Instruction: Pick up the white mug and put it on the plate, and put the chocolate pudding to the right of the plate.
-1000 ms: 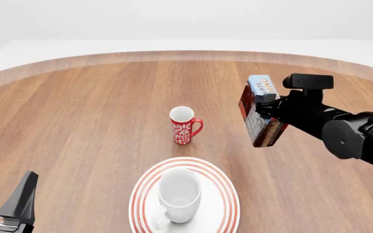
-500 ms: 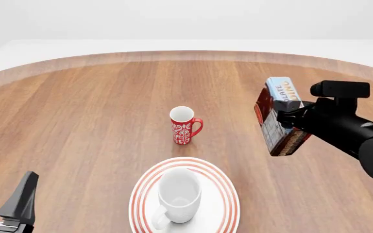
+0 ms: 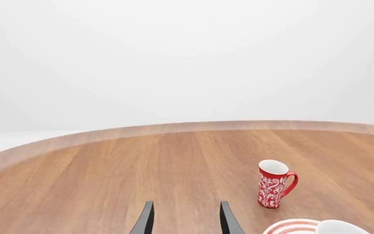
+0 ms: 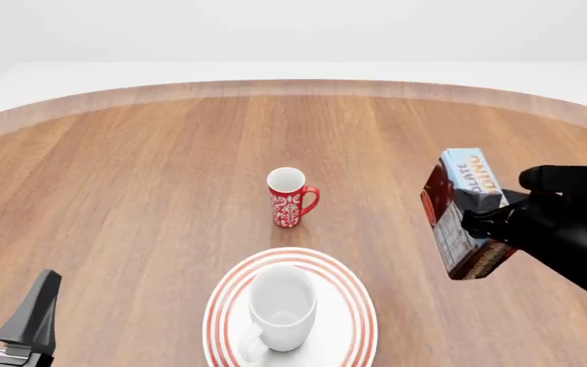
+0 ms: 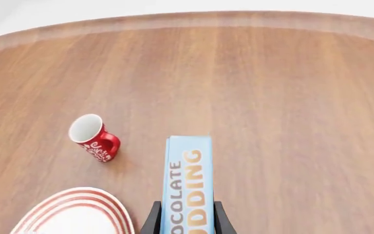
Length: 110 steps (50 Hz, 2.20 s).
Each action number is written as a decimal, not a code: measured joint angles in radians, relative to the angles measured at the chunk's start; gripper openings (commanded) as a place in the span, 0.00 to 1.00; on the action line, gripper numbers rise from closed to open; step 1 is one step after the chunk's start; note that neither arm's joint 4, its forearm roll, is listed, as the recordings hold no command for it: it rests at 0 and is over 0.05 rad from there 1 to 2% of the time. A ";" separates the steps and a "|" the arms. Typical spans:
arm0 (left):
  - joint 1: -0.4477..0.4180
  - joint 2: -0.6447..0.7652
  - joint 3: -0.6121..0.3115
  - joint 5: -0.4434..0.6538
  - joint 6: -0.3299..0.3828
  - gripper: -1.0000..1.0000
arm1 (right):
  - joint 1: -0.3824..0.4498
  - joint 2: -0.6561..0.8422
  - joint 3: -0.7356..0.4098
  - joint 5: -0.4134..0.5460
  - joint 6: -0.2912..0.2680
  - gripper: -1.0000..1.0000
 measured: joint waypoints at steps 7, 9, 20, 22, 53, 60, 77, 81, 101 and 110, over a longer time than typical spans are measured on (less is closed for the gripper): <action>-0.001 0.000 0.000 0.000 0.000 1.00 | -0.009 -0.032 0.040 0.010 -0.002 0.00; -0.001 0.000 0.000 0.000 0.000 1.00 | -0.012 -0.037 0.051 0.009 -0.003 0.00; 0.000 0.000 0.000 -0.001 -0.001 1.00 | -0.025 -0.052 0.106 -0.002 -0.003 0.00; 0.000 0.000 0.000 -0.001 -0.001 1.00 | -0.027 -0.051 0.117 -0.007 -0.003 0.00; -0.002 0.000 0.000 -0.002 -0.003 1.00 | -0.051 -0.113 0.254 -0.002 0.004 0.00; -0.004 0.000 0.000 -0.004 -0.005 1.00 | -0.047 -0.159 0.263 0.041 0.011 0.00; -0.008 0.000 0.000 -0.007 -0.006 1.00 | -0.035 -0.246 0.295 0.113 0.032 0.00; -0.008 0.000 0.000 -0.007 -0.006 1.00 | -0.034 -0.252 0.308 0.114 0.035 0.00; -0.008 0.000 0.000 -0.010 -0.008 1.00 | -0.019 -0.217 0.394 0.048 0.046 0.00; -0.007 0.000 0.000 -0.010 -0.009 1.00 | -0.014 -0.195 0.416 0.004 0.041 0.00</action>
